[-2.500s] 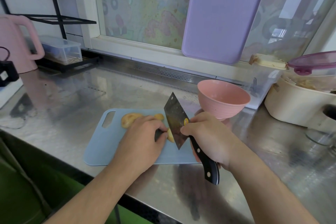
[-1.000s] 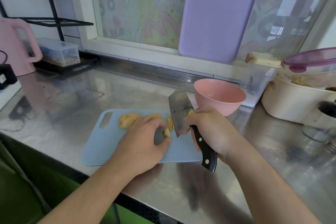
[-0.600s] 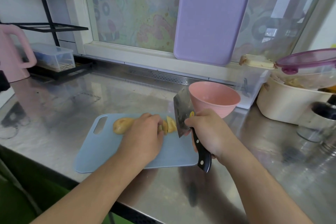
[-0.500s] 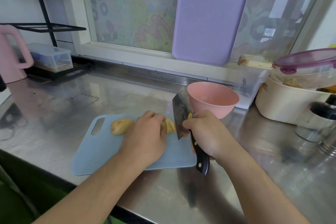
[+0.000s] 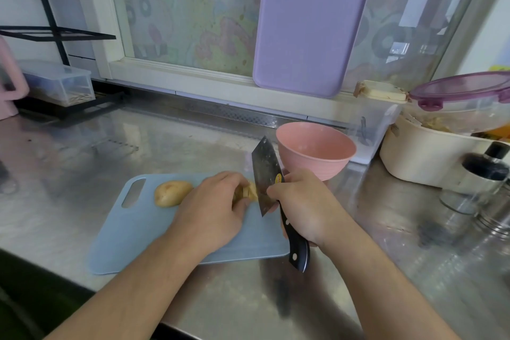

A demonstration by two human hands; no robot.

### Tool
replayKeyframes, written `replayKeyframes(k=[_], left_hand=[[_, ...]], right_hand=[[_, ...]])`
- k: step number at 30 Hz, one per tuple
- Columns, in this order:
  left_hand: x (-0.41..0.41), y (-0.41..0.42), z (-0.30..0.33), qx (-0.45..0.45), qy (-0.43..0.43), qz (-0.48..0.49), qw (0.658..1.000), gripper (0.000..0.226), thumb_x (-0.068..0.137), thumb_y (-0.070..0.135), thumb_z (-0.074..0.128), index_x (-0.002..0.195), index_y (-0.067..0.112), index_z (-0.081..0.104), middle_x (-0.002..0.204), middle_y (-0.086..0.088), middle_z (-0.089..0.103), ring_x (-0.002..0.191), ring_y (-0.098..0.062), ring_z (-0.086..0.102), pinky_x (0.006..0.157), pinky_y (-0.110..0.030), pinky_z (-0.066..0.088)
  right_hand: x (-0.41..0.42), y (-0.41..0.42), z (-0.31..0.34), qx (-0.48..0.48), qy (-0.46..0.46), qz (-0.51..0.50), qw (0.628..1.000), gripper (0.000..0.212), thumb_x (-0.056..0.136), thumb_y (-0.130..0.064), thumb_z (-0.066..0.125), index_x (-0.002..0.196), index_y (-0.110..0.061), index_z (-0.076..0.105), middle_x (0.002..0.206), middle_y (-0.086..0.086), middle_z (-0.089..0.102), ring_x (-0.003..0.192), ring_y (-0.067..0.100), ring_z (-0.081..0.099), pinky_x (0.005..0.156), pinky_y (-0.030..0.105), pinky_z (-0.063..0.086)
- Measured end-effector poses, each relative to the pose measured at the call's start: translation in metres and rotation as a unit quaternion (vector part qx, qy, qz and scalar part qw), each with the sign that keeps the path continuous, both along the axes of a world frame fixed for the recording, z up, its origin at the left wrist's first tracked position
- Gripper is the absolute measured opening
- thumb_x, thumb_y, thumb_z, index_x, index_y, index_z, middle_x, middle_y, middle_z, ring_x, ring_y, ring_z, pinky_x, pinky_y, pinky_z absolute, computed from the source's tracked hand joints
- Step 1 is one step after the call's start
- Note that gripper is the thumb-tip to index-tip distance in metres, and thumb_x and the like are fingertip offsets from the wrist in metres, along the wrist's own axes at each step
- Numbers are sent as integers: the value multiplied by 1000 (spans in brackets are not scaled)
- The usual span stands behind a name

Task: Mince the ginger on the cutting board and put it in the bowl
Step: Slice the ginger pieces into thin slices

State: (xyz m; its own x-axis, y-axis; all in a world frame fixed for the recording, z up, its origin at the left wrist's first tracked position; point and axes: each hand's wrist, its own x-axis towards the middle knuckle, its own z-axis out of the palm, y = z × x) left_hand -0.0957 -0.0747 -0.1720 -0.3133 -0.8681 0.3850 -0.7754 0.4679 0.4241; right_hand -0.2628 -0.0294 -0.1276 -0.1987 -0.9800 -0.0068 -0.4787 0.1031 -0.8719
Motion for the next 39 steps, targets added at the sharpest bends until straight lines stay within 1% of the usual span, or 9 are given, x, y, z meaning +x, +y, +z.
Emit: replayKeyframes(k=[4,6,8,10,14,25,30,34,39], left_hand=[[1,0,-1,23,21,9,999,28,95,38,68,122,32,62,96,17,58,92,-12,55,76,-28,43],[1,0,2,43,7,2,999,45,96,39,64,139,34,52,121,17,63,111,-14,59,87,-30,49],[1,0,8,62,-29,-15,998,63,99,38,59,156,36,33,149,14,52,130,-16,55,100,-35,50],[0,-3,15,79,-63,-29,994,67,100,37,54,160,37,23,157,14,45,134,-18,52,102,-40,51],[0,-8,21,90,-83,-49,991,63,99,36,54,156,37,27,157,15,44,134,-18,53,103,-41,51],[8,-6,23,114,-42,-68,990,63,95,43,66,152,36,40,148,20,48,128,-8,54,103,-28,48],[10,-2,12,95,8,-63,993,61,93,42,69,149,40,44,142,24,50,117,-4,55,95,-22,46],[9,-1,11,101,25,-61,993,66,95,40,68,154,39,39,148,25,49,124,-6,54,98,-20,43],[9,0,10,101,27,-54,993,65,97,40,67,155,40,38,150,23,48,126,-7,53,96,-20,42]], right_hand=[[-2,0,-3,-3,12,-8,1000,16,78,-11,58,67,-2,49,65,10,32,61,23,32,58,39,28],[-2,-1,-4,2,16,-7,1000,13,77,-11,57,67,-4,51,62,9,32,59,23,33,58,39,29],[-1,-1,-5,9,13,-7,1000,14,76,-11,56,68,0,51,59,9,32,58,24,34,58,39,31],[-1,-2,-5,13,12,-7,1000,17,75,-12,55,68,3,52,57,9,34,57,24,36,57,40,33],[-1,-1,-5,10,11,-4,1000,9,75,-14,56,67,-11,56,56,8,34,57,24,37,57,41,34],[-1,1,-1,11,18,12,1000,17,81,-9,58,67,-10,50,64,10,34,61,22,34,60,40,26],[0,4,1,8,17,15,1000,22,82,-8,58,66,6,50,65,8,32,61,20,32,60,39,25],[1,6,3,3,20,10,1000,18,83,-8,57,66,-12,51,64,8,32,60,20,31,60,38,24],[2,7,5,3,25,11,1000,18,84,-10,58,66,-9,56,62,8,33,57,19,32,58,36,25]])
